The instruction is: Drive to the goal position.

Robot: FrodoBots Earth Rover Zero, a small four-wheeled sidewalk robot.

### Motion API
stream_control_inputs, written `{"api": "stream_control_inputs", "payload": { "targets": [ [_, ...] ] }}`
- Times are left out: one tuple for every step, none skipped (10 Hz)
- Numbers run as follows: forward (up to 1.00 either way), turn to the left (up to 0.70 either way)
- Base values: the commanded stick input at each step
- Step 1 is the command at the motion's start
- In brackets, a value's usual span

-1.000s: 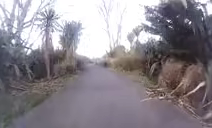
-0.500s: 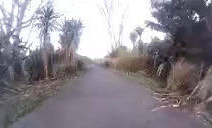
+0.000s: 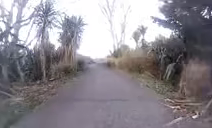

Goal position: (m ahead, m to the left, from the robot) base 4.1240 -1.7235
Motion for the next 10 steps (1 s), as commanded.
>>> {"api": "stream_control_inputs", "payload": {
  "targets": [
    [0.7,-0.35],
    [0.7,0.0],
    [0.7,0.0],
    [0.7,0.0],
    [0.7,0.0],
    [0.7,0.0],
    [0.7,0.0],
    [0.7,0.0],
    [0.7,0.0],
    [0.7,0.0]
  ]
}}
